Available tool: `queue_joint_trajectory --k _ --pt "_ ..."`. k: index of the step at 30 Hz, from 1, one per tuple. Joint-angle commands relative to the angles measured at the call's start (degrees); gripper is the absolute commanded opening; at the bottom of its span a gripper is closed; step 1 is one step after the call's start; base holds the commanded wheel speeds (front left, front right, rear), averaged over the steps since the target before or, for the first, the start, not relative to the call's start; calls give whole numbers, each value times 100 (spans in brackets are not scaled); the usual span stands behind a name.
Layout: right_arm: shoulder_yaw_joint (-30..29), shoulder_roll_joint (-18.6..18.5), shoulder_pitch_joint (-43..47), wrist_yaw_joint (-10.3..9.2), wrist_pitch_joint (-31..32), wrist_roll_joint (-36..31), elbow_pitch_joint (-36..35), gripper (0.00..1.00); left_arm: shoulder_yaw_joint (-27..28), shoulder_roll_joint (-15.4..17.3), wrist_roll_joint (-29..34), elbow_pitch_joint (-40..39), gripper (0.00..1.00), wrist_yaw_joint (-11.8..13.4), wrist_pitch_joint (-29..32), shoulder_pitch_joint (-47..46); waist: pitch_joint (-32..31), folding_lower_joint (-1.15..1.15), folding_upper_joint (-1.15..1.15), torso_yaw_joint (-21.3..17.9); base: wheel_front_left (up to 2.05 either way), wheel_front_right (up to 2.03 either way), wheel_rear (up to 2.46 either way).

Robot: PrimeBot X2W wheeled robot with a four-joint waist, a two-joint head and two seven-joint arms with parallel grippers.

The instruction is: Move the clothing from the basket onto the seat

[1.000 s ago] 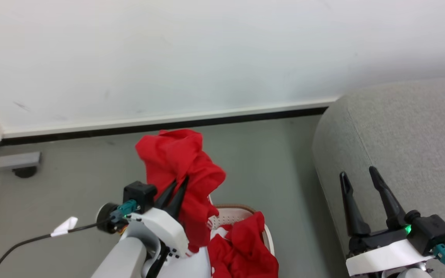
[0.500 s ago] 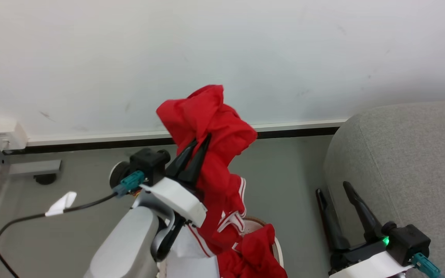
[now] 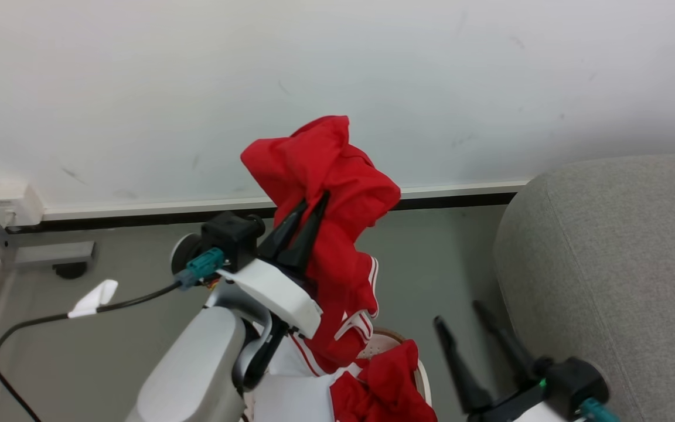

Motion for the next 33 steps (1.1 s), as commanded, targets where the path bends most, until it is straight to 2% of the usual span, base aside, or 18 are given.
queue_joint_trajectory --k 1,7,12,26,33 --pt "180 -30 -67 -12 4 88 68 100 -29 -16 -50 -33 0 10 21 31 -8 0 0 29 0 0 0" --pt "1141 -4 -313 -12 5 172 438 100 -191 -108 -86 -50 0 8 104 79 -34 0 0 159 0 0 0" --pt "1609 92 -706 -12 5 265 988 100 -430 -239 -128 -134 0 -18 157 41 -62 0 0 374 0 0 0" --pt "1643 259 -1308 -12 5 255 2436 100 -1405 -405 -356 -705 0 -61 424 336 -191 0 0 1140 0 0 0" --pt "1674 275 -1547 -12 5 363 2695 100 -1586 -409 -434 -839 0 -25 520 377 -206 0 0 1300 0 0 0"
